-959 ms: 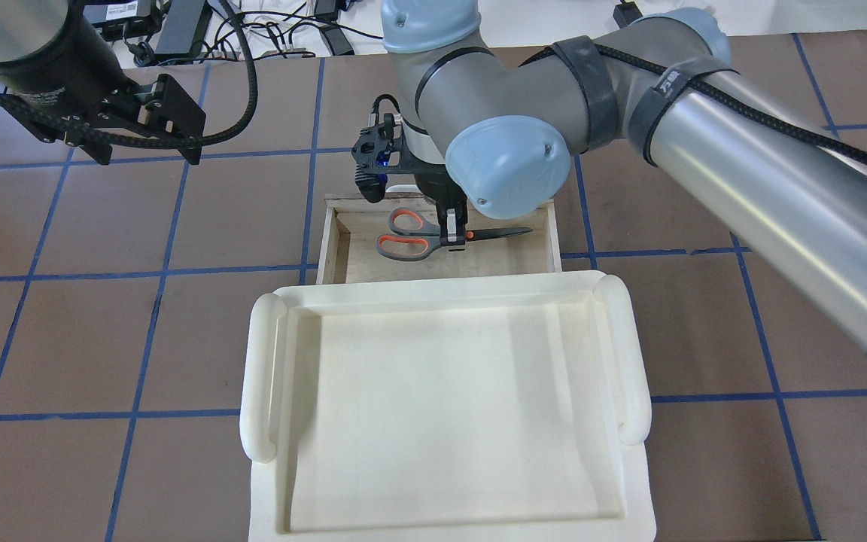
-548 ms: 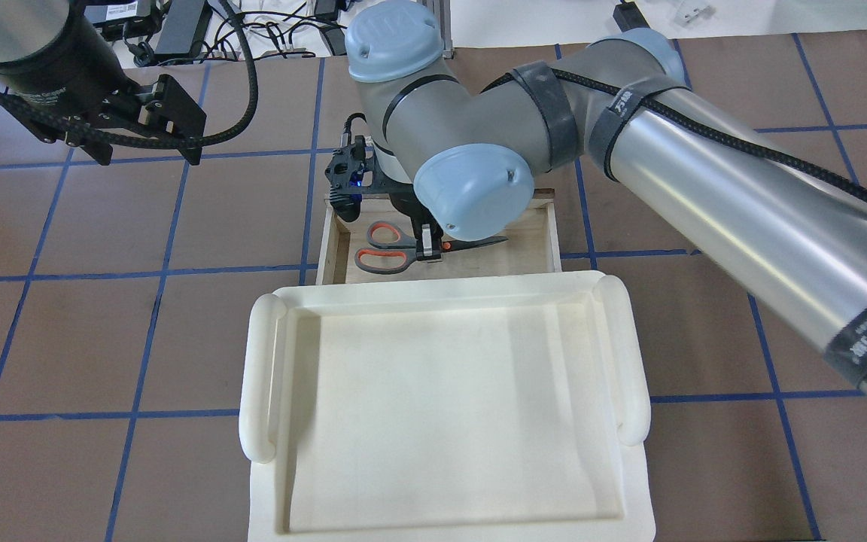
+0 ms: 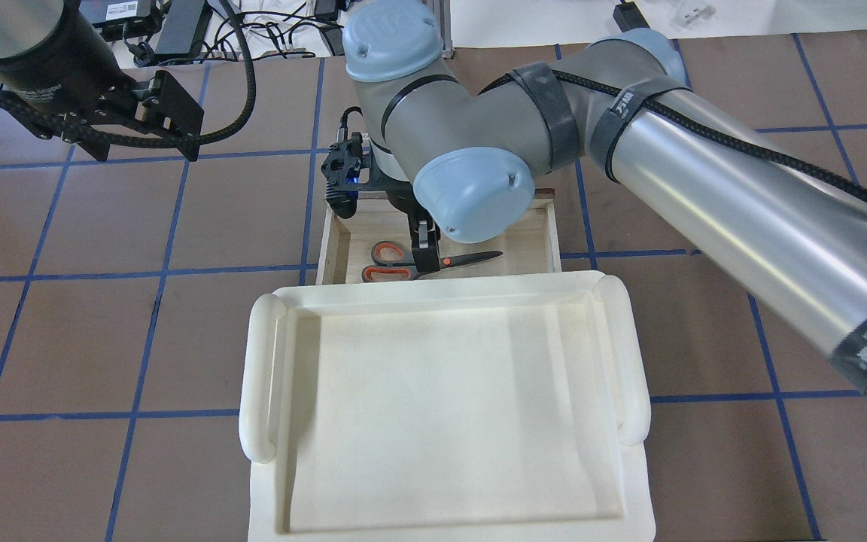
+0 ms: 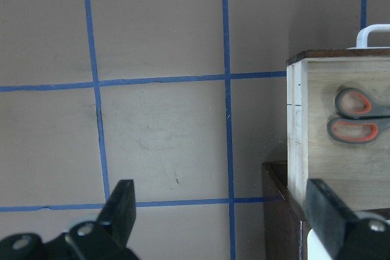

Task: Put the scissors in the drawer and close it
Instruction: 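Raise the right gripper away while the left arm moves toward the drawer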

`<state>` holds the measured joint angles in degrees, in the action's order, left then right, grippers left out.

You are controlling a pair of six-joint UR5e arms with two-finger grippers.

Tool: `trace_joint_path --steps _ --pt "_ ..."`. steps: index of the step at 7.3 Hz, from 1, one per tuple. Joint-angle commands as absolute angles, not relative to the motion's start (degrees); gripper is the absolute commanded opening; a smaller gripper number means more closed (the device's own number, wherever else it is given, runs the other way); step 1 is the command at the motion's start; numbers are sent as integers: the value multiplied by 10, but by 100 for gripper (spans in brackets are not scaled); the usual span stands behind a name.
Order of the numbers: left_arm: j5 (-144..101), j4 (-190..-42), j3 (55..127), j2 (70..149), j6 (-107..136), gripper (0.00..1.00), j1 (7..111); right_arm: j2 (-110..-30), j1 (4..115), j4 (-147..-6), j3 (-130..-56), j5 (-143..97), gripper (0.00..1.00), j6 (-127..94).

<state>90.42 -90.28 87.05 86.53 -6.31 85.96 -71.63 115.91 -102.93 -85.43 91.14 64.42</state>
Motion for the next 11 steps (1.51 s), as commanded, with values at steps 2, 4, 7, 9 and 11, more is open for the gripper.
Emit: trace_joint_path --steps 2,4,7,9,11 --pt "902 -870 866 878 -37 100 867 -759 1069 -1032 -853 885 100 415" --pt "908 -832 857 903 -1 100 923 -780 1001 -1031 -853 868 100 236" --pt "936 -720 846 996 117 100 1011 -808 952 -1027 -858 901 100 110" --pt "936 -716 770 1078 136 100 1041 -816 922 -1027 -859 903 100 58" --pt "936 -712 715 1158 141 100 1059 -834 893 -1020 -859 909 100 57"
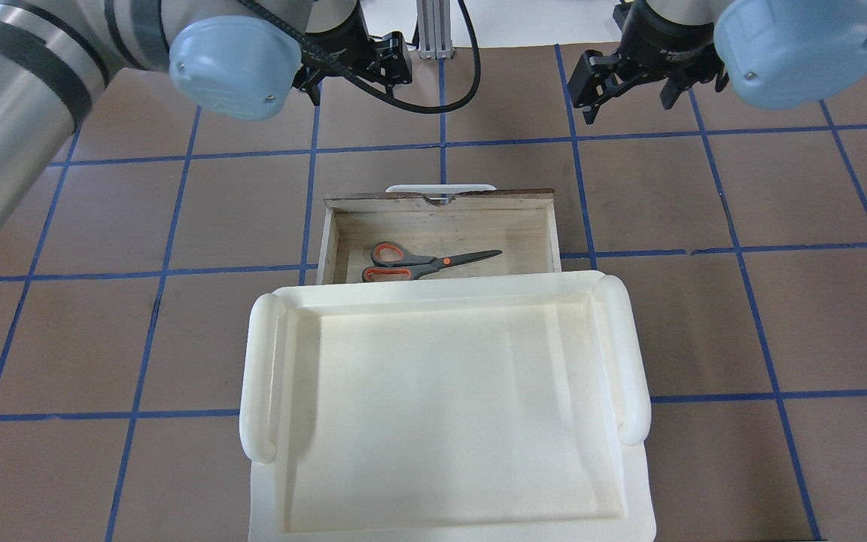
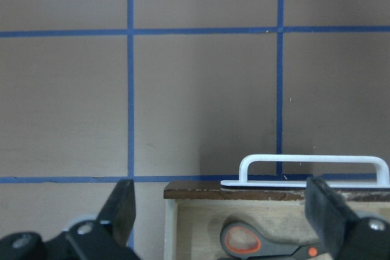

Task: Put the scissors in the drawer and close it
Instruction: 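Raise the right gripper away while the left arm moves toward the drawer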

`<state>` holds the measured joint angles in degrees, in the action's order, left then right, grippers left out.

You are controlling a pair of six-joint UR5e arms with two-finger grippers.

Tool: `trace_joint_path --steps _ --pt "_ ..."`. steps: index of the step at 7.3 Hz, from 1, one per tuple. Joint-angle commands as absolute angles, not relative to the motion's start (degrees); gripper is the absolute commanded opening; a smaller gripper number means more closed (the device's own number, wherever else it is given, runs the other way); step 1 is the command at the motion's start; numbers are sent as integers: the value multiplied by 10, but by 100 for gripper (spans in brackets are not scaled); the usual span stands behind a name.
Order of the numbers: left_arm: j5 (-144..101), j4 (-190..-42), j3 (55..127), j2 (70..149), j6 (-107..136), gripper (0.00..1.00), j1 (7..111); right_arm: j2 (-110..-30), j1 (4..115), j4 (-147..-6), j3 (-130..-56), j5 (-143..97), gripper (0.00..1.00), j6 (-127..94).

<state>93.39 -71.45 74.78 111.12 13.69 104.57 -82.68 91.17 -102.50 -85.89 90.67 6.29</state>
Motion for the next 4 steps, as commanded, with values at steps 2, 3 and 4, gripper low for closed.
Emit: trace_joint_path --steps 2,3,4 --pt "929 -681 694 1207 134 100 1063 -856 880 -1012 -860 911 100 55" --pt "926 -669 694 1221 134 100 1065 -859 877 -1010 -865 909 100 55" --pt "928 -668 695 1230 135 100 1071 -865 874 -1010 -865 904 100 54"
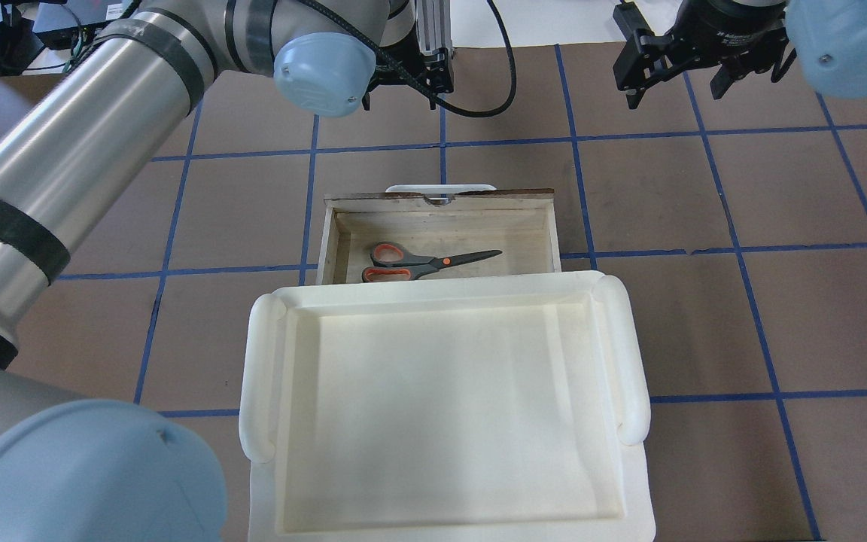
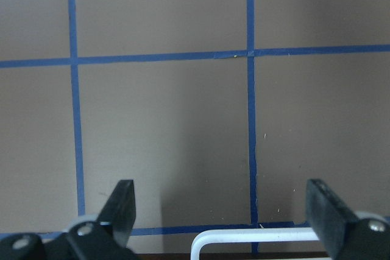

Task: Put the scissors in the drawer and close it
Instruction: 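Bring the left gripper down to the drawer front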

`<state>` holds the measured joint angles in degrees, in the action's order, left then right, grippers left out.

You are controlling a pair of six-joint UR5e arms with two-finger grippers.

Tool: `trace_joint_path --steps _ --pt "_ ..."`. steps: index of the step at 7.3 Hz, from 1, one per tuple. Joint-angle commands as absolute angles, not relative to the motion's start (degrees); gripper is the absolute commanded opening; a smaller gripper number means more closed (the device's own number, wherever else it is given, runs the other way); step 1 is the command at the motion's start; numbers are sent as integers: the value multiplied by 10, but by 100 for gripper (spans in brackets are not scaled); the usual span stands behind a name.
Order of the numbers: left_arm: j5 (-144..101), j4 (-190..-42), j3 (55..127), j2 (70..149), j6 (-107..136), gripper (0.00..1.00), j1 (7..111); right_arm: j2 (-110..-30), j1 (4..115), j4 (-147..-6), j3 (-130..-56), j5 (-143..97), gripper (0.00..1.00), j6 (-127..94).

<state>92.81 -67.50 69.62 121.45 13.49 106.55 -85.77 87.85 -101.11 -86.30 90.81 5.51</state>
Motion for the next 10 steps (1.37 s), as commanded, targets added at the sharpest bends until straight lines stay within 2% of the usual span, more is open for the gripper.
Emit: trace_joint_path --steps 1,5,10 --pt "928 -677 699 1240 141 100 1072 -880 873 -1006 -866 910 100 54" --pt "893 -710 701 1282 143 100 1075 -895 857 -925 -869 912 100 54" --pt "895 -710 700 1307 187 98 1092 -907 860 -901 -868 905 100 54"
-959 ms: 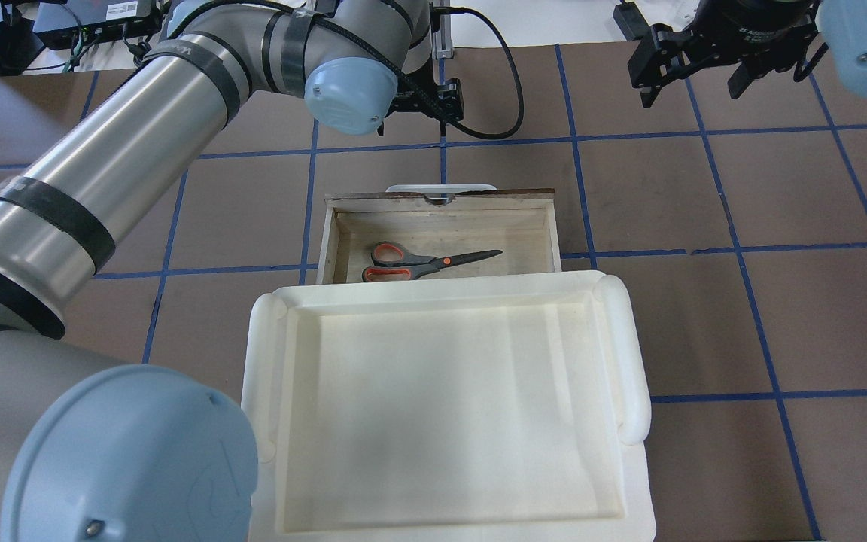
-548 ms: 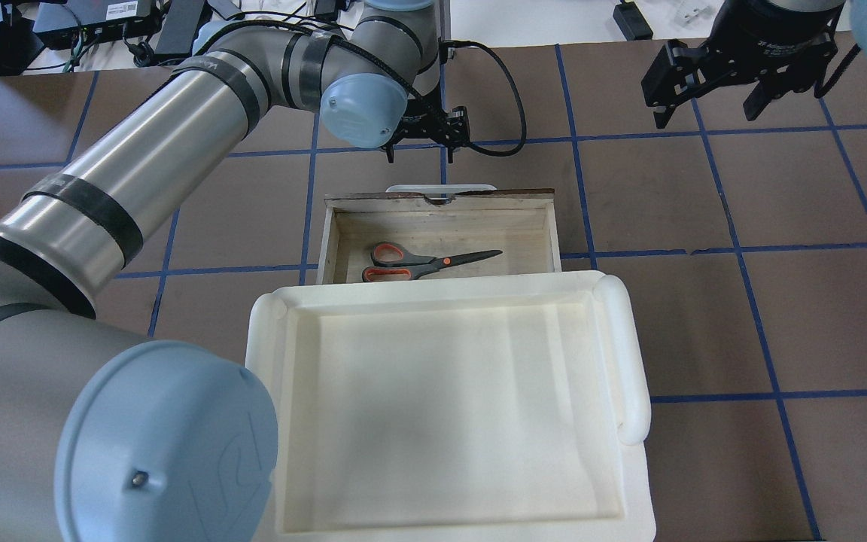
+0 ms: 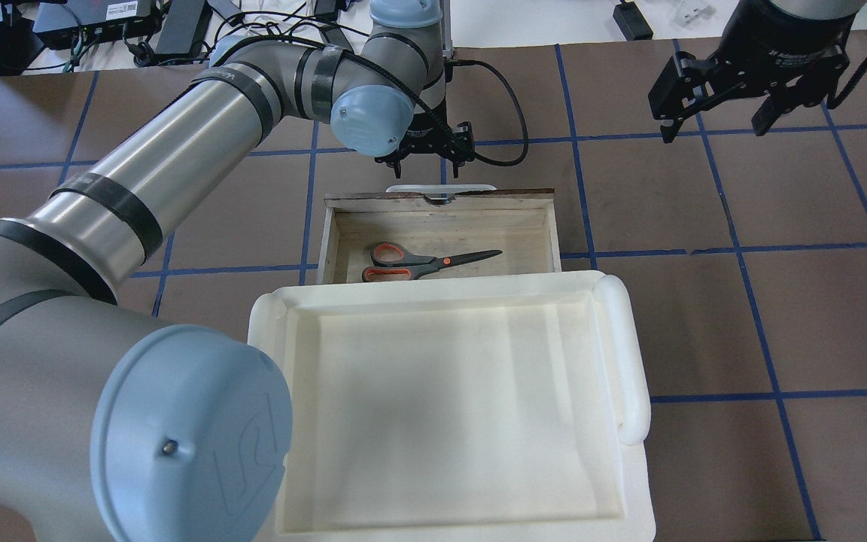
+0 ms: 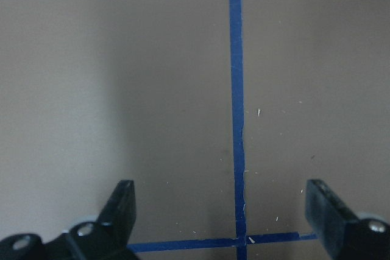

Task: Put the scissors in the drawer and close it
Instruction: 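Bring the left gripper down to the drawer front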

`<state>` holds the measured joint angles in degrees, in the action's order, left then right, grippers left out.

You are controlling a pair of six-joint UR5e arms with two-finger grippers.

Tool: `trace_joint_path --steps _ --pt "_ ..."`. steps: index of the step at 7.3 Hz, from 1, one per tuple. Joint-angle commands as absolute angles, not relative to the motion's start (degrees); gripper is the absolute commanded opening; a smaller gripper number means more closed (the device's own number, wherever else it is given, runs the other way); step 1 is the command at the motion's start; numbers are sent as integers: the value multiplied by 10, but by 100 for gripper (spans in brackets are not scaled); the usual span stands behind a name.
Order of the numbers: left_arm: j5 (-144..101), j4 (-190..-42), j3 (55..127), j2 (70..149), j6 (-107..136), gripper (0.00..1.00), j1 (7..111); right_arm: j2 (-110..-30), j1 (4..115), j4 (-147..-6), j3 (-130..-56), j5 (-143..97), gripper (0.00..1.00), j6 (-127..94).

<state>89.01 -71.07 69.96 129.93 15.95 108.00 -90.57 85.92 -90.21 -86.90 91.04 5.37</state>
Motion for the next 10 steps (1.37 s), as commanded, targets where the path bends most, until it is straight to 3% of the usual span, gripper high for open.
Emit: trace_joint_path --steps 1,10 --pt "903 -711 700 1309 198 100 1099 -911 860 -901 -868 904 100 45" --pt "897 -829 706 1263 221 100 1116 -913 865 -899 -871 903 100 -11"
